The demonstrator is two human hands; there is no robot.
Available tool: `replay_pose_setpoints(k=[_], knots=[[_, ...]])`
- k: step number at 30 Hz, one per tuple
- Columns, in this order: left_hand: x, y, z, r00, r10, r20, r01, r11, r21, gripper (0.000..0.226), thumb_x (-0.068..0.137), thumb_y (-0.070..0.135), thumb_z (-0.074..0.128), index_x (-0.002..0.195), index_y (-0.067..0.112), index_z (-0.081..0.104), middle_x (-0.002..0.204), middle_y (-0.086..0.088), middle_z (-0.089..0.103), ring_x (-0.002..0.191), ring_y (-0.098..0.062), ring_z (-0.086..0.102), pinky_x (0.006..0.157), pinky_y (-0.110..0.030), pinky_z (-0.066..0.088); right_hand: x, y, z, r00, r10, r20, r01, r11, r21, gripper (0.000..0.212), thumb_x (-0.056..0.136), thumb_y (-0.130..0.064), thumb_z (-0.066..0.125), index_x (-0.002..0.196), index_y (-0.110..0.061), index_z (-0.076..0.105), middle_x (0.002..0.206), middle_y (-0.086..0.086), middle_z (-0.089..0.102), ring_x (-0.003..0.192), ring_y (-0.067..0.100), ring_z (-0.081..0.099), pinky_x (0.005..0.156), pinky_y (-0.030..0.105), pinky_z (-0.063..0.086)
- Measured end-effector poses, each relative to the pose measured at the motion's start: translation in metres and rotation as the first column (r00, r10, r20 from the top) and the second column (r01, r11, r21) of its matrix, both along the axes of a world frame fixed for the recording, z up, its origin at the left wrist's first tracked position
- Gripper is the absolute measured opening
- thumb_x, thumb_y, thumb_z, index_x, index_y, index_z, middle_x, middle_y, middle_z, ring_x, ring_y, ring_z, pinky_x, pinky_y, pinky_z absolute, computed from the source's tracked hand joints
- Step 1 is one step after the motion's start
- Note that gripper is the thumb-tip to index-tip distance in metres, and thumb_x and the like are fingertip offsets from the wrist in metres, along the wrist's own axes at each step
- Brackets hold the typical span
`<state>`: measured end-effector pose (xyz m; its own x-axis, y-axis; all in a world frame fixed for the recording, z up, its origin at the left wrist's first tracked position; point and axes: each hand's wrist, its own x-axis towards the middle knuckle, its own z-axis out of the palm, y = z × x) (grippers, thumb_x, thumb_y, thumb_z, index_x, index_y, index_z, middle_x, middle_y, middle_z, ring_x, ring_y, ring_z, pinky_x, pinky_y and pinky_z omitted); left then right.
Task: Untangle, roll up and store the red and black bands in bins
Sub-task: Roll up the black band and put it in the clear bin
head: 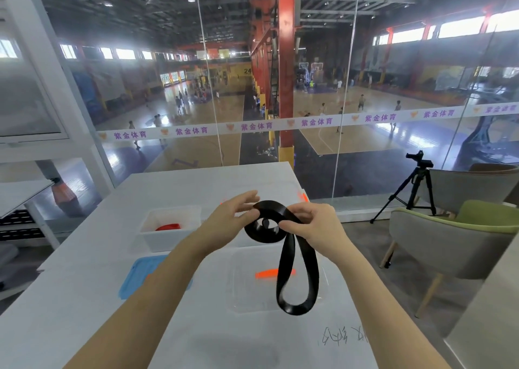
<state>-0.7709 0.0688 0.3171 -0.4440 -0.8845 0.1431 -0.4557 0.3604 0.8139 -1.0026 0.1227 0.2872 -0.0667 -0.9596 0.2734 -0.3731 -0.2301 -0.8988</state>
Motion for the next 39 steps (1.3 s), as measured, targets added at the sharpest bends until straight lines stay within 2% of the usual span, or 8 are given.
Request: replay_pose_setpoints(k=[3,6,15,23,26,30,35,39], knots=[[-0.005,0.006,0.008,0.987,-0.056,0.149,0.078,0.985,-0.152,0.034,0.098,0.026,0.068,0.132,0.033,0.067,0.120,0.013,0.072,0.108,-0.007,0.062,0.102,-0.033,0.048,0.008,0.000,0.004,0.995,0.038,-0.097,-0.037,0.999,0.012,0.024,0.084,-0.027,0.088,0.108,-0.026,0.082,0.094,-0.013,0.083,0.091,0.004,0.079,0.095,0.037,0.063],[0.000,0.008,0.011,0.996,-0.080,0.033,0.083,0.987,-0.134,0.015,0.094,0.018,0.069,0.102,0.028,0.076,0.090,0.002,0.076,0.087,-0.021,0.067,0.089,-0.044,0.053,0.013,0.002,0.006,0.998,0.061,-0.027,-0.062,0.997,-0.035,0.022,0.085,-0.020,0.087,0.105,-0.028,0.082,0.096,-0.012,0.083,0.094,0.006,0.079,0.098,0.036,0.062],[0.005,0.016,0.002,0.891,0.054,-0.451,0.014,0.989,0.146,0.023,0.101,0.008,0.064,0.114,0.022,0.076,0.108,-0.012,0.078,0.109,-0.036,0.072,0.094,-0.048,0.062,0.019,0.008,-0.010,0.979,0.057,0.196,-0.053,0.998,-0.026,0.030,0.087,-0.013,0.086,0.115,-0.021,0.081,0.109,-0.004,0.084,0.109,0.015,0.079,0.108,0.047,0.057],[0.012,0.008,0.006,0.996,-0.009,0.094,0.016,0.997,-0.077,0.054,0.097,0.030,0.071,0.149,0.031,0.054,0.141,0.013,0.064,0.131,-0.006,0.057,0.117,-0.034,0.041,0.014,0.009,0.005,0.992,0.070,-0.102,-0.069,0.998,0.010,0.022,0.088,-0.019,0.085,0.108,-0.027,0.082,0.096,-0.015,0.083,0.095,0.005,0.079,0.099,0.040,0.061],[0.006,0.011,0.010,0.983,-0.043,0.177,0.079,0.976,-0.203,0.025,0.099,0.025,0.066,0.123,0.028,0.071,0.113,0.006,0.072,0.106,-0.014,0.064,0.100,-0.041,0.052,0.020,0.008,0.007,0.990,0.077,-0.117,-0.079,0.997,-0.011,0.022,0.088,-0.020,0.084,0.108,-0.029,0.082,0.095,-0.013,0.083,0.095,0.006,0.079,0.097,0.038,0.062],[0.006,0.015,0.010,1.000,-0.022,-0.005,0.021,0.986,-0.165,0.015,0.100,0.018,0.062,0.106,0.025,0.074,0.093,0.001,0.071,0.095,-0.023,0.067,0.084,-0.051,0.062,0.021,0.010,0.006,0.998,0.060,-0.013,-0.061,0.995,-0.078,0.026,0.089,-0.016,0.084,0.110,-0.030,0.081,0.101,-0.014,0.083,0.100,0.006,0.078,0.098,0.031,0.060],[0.014,0.019,0.003,0.908,0.002,-0.418,0.039,0.995,0.088,0.024,0.106,0.011,0.054,0.114,0.020,0.075,0.108,-0.021,0.072,0.104,-0.037,0.071,0.088,-0.051,0.064,0.021,0.012,0.000,0.989,0.068,0.132,-0.059,0.996,-0.070,0.029,0.089,-0.006,0.083,0.108,-0.026,0.080,0.103,-0.008,0.084,0.102,0.011,0.080,0.095,0.026,0.059],[0.019,0.014,-0.013,0.897,0.021,-0.441,0.070,0.979,0.190,0.022,0.109,0.018,0.053,0.123,0.020,0.069,0.120,-0.012,0.070,0.115,-0.029,0.069,0.094,-0.054,0.061,0.023,0.010,0.004,0.994,0.054,0.100,-0.049,0.997,-0.058,0.024,0.089,-0.006,0.083,0.099,-0.028,0.081,0.095,-0.010,0.084,0.094,0.008,0.080,0.088,0.020,0.057]])
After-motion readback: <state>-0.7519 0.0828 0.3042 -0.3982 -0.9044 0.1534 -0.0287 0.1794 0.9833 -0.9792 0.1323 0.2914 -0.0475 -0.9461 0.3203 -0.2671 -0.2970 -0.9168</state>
